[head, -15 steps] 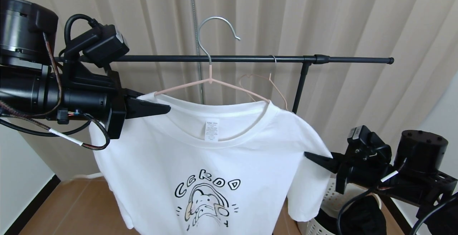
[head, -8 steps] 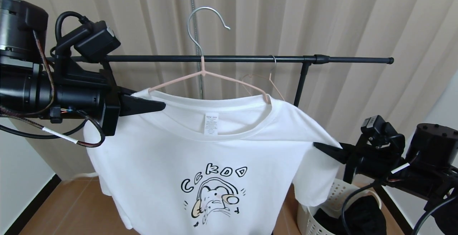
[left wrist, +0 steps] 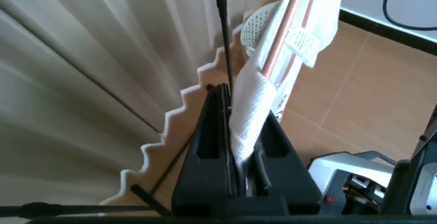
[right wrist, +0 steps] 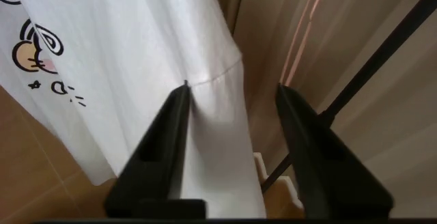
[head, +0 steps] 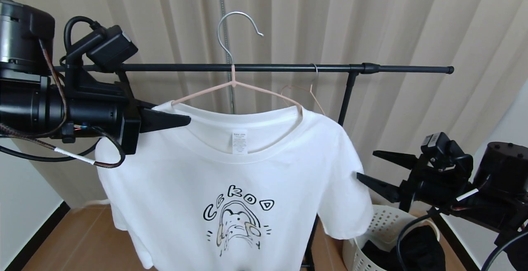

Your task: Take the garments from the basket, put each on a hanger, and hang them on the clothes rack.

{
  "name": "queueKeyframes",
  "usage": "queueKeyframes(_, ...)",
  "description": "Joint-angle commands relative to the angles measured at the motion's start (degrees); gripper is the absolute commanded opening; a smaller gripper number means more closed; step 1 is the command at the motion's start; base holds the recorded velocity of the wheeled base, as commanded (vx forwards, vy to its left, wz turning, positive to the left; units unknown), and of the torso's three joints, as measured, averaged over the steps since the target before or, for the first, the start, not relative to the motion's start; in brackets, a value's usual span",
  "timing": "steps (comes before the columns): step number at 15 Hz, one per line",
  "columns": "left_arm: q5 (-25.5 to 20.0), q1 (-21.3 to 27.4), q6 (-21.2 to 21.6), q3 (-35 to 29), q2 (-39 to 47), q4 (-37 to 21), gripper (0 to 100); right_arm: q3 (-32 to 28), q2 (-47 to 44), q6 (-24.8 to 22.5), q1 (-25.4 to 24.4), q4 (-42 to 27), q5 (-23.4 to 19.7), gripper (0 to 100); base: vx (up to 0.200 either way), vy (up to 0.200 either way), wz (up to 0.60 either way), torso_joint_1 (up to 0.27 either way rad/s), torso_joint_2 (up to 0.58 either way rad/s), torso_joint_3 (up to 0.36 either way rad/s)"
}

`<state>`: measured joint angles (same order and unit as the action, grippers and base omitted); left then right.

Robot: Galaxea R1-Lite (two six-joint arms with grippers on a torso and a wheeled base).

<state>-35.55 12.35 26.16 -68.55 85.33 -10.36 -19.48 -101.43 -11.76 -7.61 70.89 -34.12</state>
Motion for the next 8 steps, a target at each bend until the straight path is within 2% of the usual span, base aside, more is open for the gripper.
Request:
queueKeyframes(1,0.3,-1.1,-1.3,3.2,0.1,3.6,0,-0.4,1.7,0.1,0.0,0.0,-0.1,100,0.0,0.0,0.0,0.0,0.0,0.0)
queueKeyframes(4,3.1,-1.8,-3.5,6.2,0.4,7.5,0,-1.1,3.1,0.9,0.0,-0.1,0.0,100,0.0,0.0,0.0,0.0,0.0,0.0)
queueKeyframes(8,7.6,-2.5,-3.6,9.1,2.8,7.7,0,-1.3,3.5,2.1,0.1,0.0,0.4,100,0.0,0.0,0.0,0.0,0.0,0.0)
